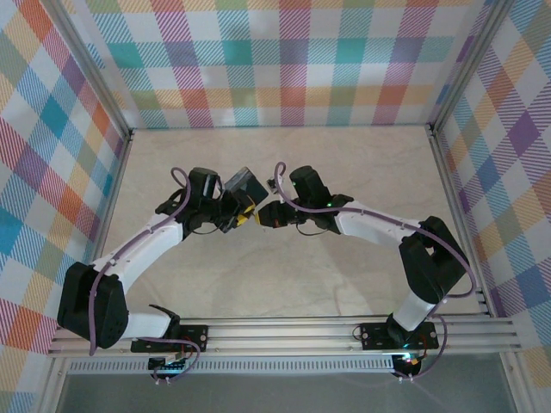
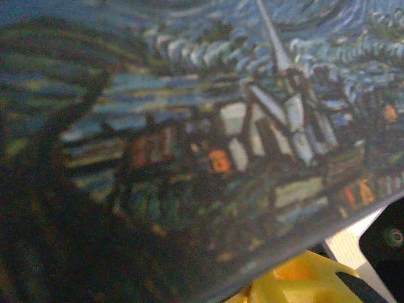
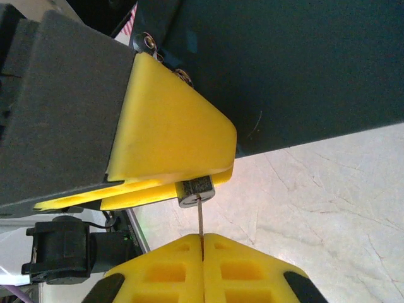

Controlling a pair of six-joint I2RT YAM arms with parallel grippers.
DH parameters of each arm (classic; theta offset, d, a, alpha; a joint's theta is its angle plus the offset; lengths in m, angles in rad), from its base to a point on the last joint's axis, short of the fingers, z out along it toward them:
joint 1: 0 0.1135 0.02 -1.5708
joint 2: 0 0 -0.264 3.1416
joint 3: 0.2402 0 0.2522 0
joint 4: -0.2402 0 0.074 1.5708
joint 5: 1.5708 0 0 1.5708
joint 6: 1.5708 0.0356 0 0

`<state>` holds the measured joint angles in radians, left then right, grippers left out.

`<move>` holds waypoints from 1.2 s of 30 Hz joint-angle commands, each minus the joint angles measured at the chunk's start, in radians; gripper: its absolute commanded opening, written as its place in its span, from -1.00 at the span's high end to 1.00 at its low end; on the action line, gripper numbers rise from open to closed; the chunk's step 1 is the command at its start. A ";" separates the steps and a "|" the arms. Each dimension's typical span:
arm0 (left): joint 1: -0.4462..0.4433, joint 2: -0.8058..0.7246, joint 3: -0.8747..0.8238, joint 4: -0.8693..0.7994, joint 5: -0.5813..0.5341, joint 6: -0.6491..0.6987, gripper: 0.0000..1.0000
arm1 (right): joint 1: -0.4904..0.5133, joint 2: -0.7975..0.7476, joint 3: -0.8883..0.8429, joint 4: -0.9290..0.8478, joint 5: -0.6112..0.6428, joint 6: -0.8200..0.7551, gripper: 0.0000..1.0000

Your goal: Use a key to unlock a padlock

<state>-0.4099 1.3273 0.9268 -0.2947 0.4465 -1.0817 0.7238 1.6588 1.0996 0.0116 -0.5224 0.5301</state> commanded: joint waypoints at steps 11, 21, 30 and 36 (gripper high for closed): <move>-0.041 0.018 0.106 -0.179 0.129 0.174 0.71 | -0.058 -0.025 0.024 0.072 -0.023 -0.053 0.89; -0.041 0.064 0.144 -0.232 0.105 0.237 0.72 | -0.063 0.002 0.045 0.010 -0.037 -0.057 0.90; -0.045 0.045 0.136 -0.198 0.124 0.200 0.73 | -0.086 0.083 0.198 -0.045 -0.057 0.029 0.92; -0.034 0.047 0.129 -0.153 0.183 0.162 0.74 | -0.086 0.082 0.176 -0.019 -0.002 0.036 0.92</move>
<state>-0.4152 1.3979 1.0462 -0.4427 0.4210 -0.9047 0.6601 1.7370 1.2419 -0.1478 -0.6468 0.5495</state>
